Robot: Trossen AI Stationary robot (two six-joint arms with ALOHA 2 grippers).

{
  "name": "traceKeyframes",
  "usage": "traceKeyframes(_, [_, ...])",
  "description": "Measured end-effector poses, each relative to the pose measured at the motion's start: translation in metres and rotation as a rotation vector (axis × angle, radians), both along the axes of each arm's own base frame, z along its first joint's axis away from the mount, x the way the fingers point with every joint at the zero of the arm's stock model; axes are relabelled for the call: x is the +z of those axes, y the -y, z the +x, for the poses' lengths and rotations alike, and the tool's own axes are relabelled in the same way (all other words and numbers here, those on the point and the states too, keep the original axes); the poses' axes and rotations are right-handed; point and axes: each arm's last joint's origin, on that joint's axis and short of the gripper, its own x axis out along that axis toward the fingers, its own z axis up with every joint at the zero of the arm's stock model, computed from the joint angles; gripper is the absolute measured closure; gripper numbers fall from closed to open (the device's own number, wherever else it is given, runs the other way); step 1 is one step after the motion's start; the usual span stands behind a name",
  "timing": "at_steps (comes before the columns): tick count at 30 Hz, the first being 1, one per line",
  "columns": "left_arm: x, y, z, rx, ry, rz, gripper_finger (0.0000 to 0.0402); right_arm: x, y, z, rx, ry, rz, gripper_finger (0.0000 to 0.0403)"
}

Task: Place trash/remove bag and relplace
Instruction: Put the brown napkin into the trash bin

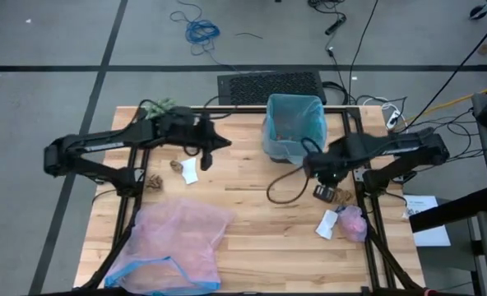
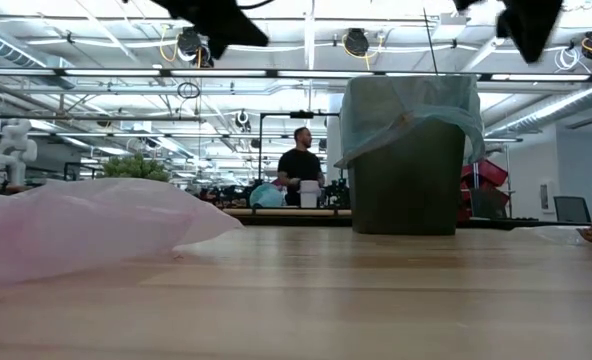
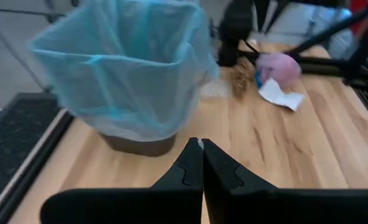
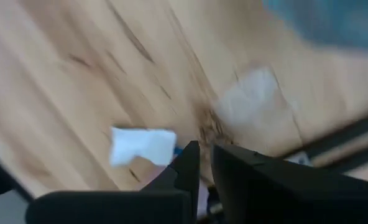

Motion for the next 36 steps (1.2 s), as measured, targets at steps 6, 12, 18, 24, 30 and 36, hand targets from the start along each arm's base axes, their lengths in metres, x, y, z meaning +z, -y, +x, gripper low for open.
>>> traceKeyframes(6, [-0.012, 0.005, -0.026, 0.093, 0.007, 0.015, 0.0401, -0.05, -0.005, -0.012, -0.128, -0.2, -0.029, 0.0304])
traceKeyframes(12, [-0.015, 0.006, -0.031, 0.116, 0.033, 0.005, 0.0401, -0.094, -0.004, -0.021, -0.164, -0.284, -0.019, 0.0188])
traceKeyframes(18, [-0.016, 0.006, -0.031, 0.116, 0.027, 0.003, 0.0401, -0.127, -0.006, -0.022, -0.173, -0.236, 0.038, 0.0125])
traceKeyframes(24, [-0.016, 0.006, -0.031, 0.116, 0.026, 0.003, 0.0401, -0.154, -0.003, -0.032, -0.207, -0.255, 0.027, 0.0137])
traceKeyframes(30, [-0.016, 0.006, -0.031, 0.116, 0.025, 0.002, 0.0401, -0.176, -0.001, -0.041, -0.249, -0.236, 0.0, 0.0201])
traceKeyframes(36, [-0.016, 0.006, -0.031, 0.119, 0.026, -0.006, 0.0401, -0.18, -0.001, -0.041, -0.251, -0.223, 0.006, 0.0361])
